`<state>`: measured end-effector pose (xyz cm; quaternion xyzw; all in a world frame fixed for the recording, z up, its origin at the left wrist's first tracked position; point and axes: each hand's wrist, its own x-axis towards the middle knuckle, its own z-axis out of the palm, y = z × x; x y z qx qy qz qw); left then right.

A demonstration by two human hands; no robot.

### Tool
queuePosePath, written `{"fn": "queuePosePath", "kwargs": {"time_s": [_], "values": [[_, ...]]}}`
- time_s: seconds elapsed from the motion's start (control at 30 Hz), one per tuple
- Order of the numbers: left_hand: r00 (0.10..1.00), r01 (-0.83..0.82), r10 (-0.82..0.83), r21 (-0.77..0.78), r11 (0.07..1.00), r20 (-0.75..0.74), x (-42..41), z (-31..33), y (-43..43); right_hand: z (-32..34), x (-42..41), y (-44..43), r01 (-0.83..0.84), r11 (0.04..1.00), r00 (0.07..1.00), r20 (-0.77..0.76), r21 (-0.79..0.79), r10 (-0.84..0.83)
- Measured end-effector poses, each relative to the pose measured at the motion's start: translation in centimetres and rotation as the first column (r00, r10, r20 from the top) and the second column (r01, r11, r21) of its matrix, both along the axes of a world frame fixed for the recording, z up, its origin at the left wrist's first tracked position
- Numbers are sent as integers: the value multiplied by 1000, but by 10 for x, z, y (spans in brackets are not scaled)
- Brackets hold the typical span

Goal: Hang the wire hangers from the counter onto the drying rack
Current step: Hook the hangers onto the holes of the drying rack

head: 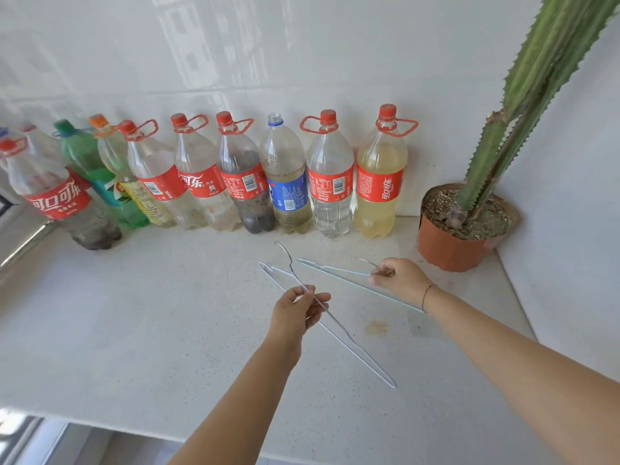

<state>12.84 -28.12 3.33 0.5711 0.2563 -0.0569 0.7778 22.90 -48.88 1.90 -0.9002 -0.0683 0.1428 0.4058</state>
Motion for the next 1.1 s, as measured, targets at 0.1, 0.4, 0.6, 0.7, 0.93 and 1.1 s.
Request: {"fn": "queuePosePath", "kwargs": {"time_s": [0.1, 0.4, 0.6, 0.7, 0.93, 1.1], "values": [[999, -47, 47, 0, 999, 5, -6, 9, 9, 3, -7, 12, 49, 978, 988, -152, 205, -18], [977, -187, 187, -9, 982, 98, -42, 60, 62, 62, -42, 81, 206, 727, 830, -511, 655, 226], [926, -313, 303, 9, 950, 225, -93, 129, 117, 140, -66, 154, 124, 621, 754, -480, 774, 447], [876, -402, 376, 28, 915, 301, -127, 175, 143, 187, -82, 199, 36, 550, 722, -402, 834, 563], [711, -602, 495, 66, 796, 500, -208, 287, 192, 295, -133, 300, -223, 346, 599, -152, 911, 786], [573, -716, 540, 55, 696, 617, -249, 350, 216, 365, -174, 359, -326, 227, 544, -14, 918, 839]]}}
